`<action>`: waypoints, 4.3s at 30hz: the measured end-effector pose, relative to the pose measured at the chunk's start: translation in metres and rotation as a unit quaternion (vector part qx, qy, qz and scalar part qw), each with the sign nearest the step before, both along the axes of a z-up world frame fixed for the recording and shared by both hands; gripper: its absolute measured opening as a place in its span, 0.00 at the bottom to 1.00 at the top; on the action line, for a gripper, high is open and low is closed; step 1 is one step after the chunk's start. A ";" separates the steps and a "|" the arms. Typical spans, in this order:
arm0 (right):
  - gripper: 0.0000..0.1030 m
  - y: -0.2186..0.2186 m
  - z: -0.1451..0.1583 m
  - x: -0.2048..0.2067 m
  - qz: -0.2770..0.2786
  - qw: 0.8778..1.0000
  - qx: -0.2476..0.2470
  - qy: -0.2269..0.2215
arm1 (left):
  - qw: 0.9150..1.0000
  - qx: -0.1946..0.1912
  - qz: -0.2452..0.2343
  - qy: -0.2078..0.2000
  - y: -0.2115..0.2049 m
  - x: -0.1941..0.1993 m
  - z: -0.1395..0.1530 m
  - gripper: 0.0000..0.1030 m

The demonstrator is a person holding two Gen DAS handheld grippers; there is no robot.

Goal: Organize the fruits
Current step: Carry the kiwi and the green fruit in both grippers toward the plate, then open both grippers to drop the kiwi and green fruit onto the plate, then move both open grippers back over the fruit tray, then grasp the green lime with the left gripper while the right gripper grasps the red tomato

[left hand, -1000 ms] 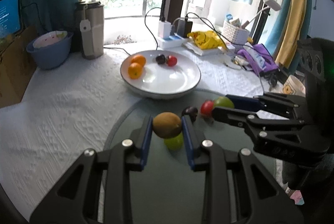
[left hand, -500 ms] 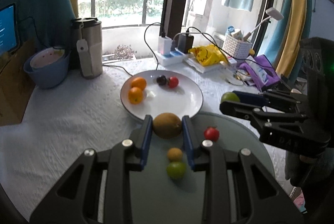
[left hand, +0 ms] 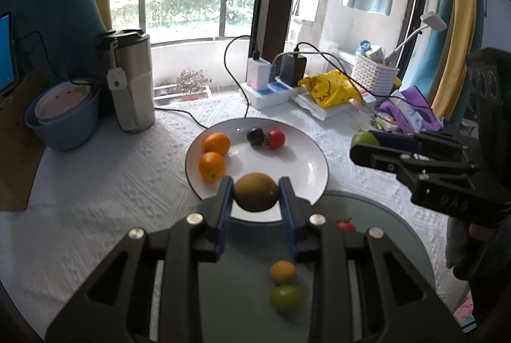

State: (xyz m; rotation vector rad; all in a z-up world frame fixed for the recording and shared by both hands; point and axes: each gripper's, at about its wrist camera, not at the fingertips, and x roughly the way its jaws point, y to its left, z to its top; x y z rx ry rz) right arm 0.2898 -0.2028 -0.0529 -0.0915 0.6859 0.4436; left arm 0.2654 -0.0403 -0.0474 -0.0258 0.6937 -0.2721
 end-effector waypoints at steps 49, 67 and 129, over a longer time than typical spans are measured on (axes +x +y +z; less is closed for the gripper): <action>0.42 0.002 -0.025 0.059 -0.028 0.999 -0.009 0.013 | 0.999 -0.019 0.025 0.018 0.012 0.034 -0.019 0.43; 0.42 -0.005 0.014 -0.020 -0.035 0.999 0.001 -0.029 | 0.999 -0.023 0.018 -0.035 0.007 -0.039 0.023 0.44; 0.42 -0.026 -0.066 -0.039 0.016 0.997 0.041 0.070 | 0.994 0.028 0.057 0.086 -0.035 -0.055 -0.072 0.54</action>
